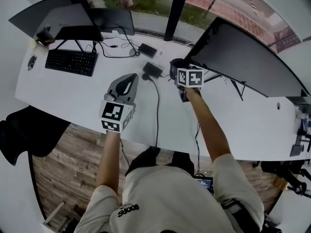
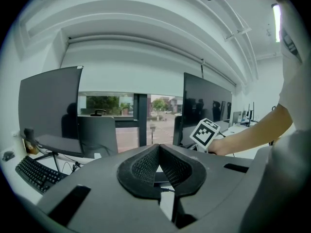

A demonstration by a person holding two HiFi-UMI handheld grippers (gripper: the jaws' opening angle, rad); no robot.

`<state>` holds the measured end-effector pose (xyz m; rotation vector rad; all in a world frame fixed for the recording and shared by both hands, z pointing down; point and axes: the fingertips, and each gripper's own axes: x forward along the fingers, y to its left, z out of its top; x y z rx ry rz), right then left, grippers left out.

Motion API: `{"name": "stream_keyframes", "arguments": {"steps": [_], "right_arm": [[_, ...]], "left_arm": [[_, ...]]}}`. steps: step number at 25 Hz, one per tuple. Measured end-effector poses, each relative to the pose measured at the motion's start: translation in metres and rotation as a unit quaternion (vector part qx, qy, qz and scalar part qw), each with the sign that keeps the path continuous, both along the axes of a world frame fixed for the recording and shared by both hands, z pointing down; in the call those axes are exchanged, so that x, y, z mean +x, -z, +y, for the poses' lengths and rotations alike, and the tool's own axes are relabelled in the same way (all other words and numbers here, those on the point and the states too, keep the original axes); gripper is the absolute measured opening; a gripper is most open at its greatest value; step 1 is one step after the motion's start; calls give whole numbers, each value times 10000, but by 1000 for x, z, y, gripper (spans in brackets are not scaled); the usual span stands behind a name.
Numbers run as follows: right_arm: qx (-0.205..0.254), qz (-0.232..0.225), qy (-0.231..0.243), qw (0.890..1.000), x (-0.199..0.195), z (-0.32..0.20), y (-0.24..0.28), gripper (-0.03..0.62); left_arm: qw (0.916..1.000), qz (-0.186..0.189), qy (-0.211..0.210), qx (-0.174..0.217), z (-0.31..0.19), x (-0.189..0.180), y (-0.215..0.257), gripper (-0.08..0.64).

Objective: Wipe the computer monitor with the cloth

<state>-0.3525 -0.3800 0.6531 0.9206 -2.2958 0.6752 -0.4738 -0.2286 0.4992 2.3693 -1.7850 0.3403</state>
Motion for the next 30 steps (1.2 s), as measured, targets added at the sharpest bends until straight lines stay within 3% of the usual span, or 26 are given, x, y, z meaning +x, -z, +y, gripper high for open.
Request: {"name": "stream_keyframes", "arguments": {"steps": [5, 9, 16, 30], "right_arm": [[509, -359, 233, 9978, -8, 5, 37, 57], [685, -655, 104, 9954, -11, -1, 74, 57], [1201, -783, 276, 9893, -10, 5, 138, 57], [2407, -1284, 492, 9608, -15, 9, 300, 57]], "left_arm": [[10000, -14, -54, 71, 1, 4, 5, 12], [9998, -38, -112, 127, 3, 12, 10, 12], [9993, -100, -186, 311, 10, 23, 31, 12], [9970, -238, -209, 713, 21, 38, 80, 12]]}}
